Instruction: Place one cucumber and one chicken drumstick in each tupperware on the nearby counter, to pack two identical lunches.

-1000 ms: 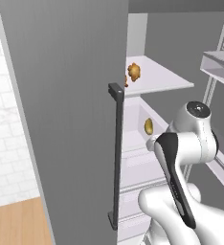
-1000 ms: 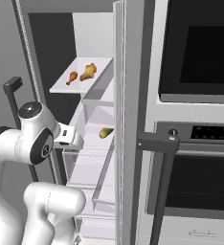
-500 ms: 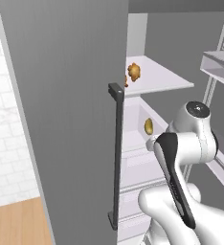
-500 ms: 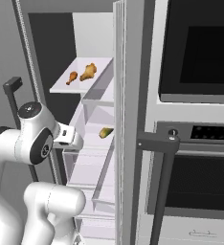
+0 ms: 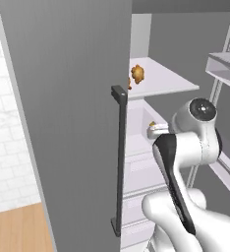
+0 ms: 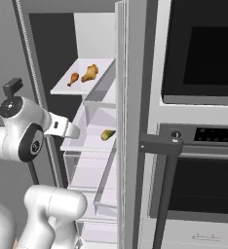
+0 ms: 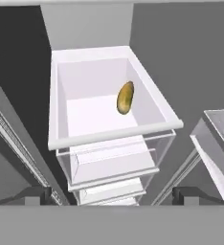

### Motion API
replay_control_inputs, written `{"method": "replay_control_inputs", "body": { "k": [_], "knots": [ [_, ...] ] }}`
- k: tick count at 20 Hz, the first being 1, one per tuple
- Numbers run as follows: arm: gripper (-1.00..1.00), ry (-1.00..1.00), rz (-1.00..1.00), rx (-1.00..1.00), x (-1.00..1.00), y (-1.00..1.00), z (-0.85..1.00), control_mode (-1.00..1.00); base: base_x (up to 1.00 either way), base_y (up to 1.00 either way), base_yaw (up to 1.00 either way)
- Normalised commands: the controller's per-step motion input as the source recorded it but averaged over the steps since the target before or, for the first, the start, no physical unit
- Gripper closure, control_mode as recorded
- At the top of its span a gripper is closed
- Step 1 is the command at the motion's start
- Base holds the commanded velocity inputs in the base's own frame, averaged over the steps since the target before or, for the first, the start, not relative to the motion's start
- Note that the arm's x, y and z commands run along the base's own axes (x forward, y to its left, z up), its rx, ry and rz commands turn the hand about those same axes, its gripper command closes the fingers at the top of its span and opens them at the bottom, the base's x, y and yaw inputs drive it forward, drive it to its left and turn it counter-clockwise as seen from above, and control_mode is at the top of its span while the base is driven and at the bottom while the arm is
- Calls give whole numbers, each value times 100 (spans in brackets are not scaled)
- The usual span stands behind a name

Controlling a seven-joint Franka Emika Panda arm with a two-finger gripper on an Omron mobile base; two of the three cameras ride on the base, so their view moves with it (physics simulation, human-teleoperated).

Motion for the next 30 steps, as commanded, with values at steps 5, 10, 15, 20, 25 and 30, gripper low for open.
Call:
{"method": "replay_control_inputs", "body": {
  "k": [5, 10, 15, 20, 25, 30],
  "knots": [
    [-100, -19, -7, 0, 43, -5, 94, -100, 0, 0, 0],
    [-100, -1, 12, 11, 46, -28, 66, -100, 0, 0, 0],
    [-100, 8, 10, 7, 68, 3, 32, -100, 0, 0, 0],
    [-100, 11, 2, 0, 76, 2, 9, -100, 0, 0, 0],
    [-100, 6, 7, -2, 88, 0, 22, -100, 0, 0, 0],
    [-100, 7, 7, -2, 100, 0, 17, -100, 0, 0, 0]
  ]
}}
